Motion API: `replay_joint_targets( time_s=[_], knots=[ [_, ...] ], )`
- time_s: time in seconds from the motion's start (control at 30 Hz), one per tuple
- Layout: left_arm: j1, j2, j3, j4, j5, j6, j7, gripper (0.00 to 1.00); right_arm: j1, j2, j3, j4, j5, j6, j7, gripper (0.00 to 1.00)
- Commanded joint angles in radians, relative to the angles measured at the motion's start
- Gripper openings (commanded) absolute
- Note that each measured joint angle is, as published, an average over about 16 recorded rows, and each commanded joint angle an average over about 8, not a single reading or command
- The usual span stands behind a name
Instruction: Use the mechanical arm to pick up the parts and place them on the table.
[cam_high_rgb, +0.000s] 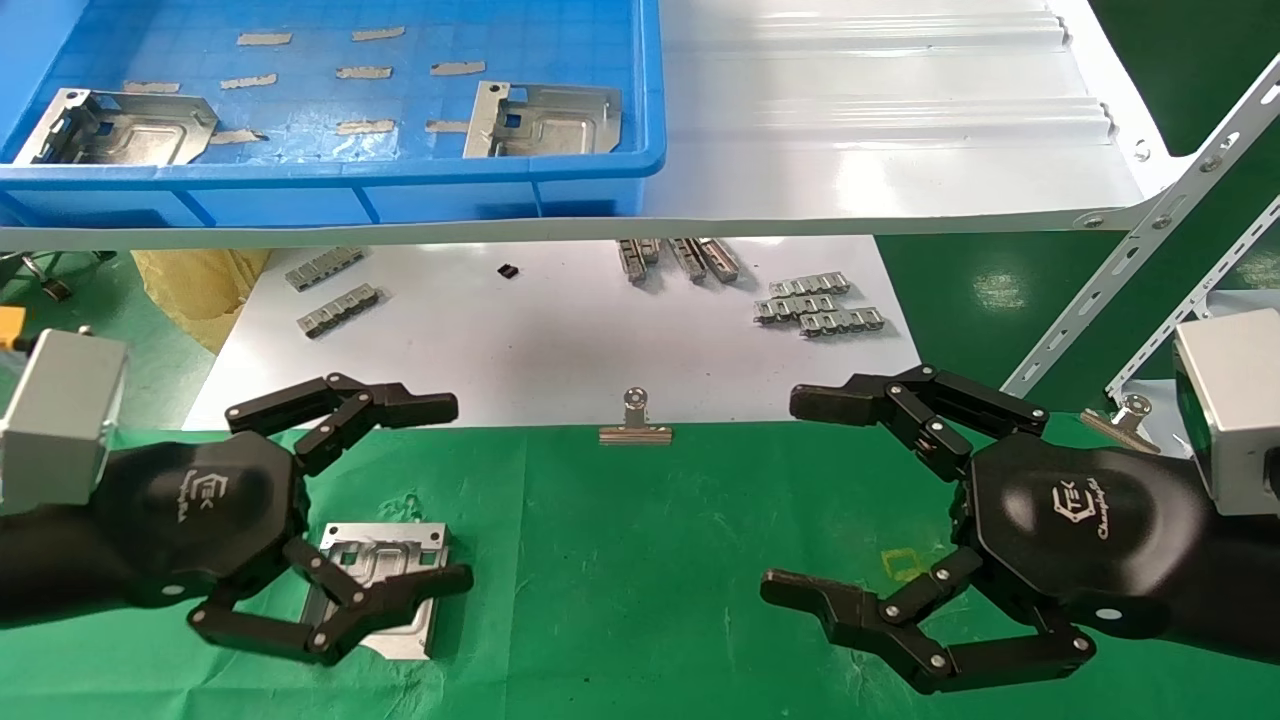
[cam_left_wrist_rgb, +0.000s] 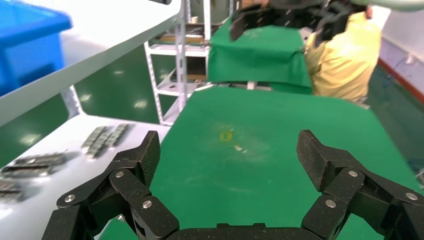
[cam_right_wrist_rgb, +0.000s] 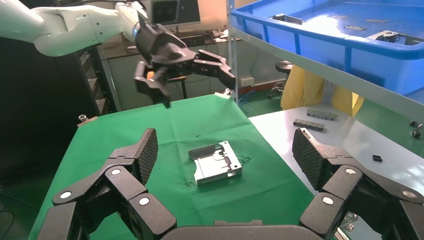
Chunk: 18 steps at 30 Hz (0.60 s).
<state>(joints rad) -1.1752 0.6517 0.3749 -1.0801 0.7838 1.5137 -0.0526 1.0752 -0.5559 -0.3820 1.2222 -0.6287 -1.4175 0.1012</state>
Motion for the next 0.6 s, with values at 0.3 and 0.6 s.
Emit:
replay_joint_targets(
  time_s=[0.3,0.6],
  knots=[
    [0.094,-0.038,-0.089,-0.190,-0.050,-0.016,-0.125,1.00,0.000,0.000,0.000,0.000,0.000,0.000,0.000,1.00],
    [0.121,-0.049,-0.115,-0.244,-0.066,-0.021,-0.151,1.00,0.000,0.000,0.000,0.000,0.000,0.000,0.000,1.00]
  ],
)
